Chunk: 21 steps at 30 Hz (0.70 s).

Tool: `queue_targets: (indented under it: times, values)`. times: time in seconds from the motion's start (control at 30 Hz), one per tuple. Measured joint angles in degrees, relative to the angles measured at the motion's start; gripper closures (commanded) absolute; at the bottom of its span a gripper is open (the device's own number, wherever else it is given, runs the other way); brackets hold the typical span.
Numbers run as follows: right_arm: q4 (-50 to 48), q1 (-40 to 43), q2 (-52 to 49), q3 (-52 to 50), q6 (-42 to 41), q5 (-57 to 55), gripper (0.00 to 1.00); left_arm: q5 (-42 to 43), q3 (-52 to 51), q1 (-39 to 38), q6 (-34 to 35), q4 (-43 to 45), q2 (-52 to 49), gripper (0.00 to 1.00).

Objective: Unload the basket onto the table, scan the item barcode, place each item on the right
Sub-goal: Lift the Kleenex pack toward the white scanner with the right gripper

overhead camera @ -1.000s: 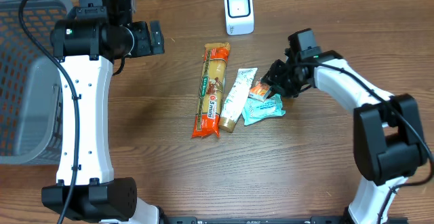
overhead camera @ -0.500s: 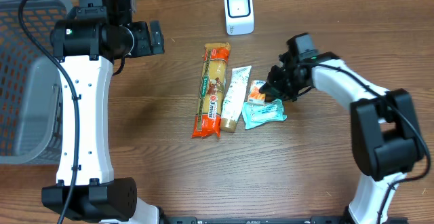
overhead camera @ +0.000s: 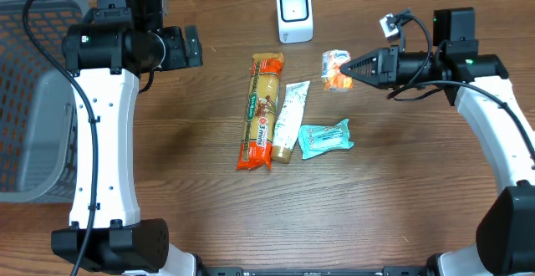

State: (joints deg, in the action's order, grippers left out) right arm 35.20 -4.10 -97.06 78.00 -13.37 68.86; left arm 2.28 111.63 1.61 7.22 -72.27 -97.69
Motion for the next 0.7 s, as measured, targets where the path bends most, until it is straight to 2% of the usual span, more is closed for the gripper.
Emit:
queue_targets:
  times: [0.2,0.33,0.47,0.5,0.7]
  values:
    - [-2.1,-3.2,-0.1,0.2,-0.4,4.0,0.96,0.0,0.0,0.0,0.0,0.0,0.0,0.00]
    - [-5.7,-3.8,-0.2,3.4,-3.6,7.8,0.96,0.0,0.0,0.0,0.0,0.0,0.0,0.00]
    - [-17.9,-3.8,-0.2,6.4,-11.5,12.7,0.96,0.0,0.0,0.0,0.0,0.0,0.0,0.00]
    - [-24.9,-3.8,-0.2,6.6,-16.1,14.2,0.96,0.0,0.0,0.0,0.0,0.0,0.0,0.00]
    - [-48.3,-3.8,-0.2,7.3,-39.2,17.0,0.96,0.0,0.0,0.0,0.0,0.0,0.0,0.00]
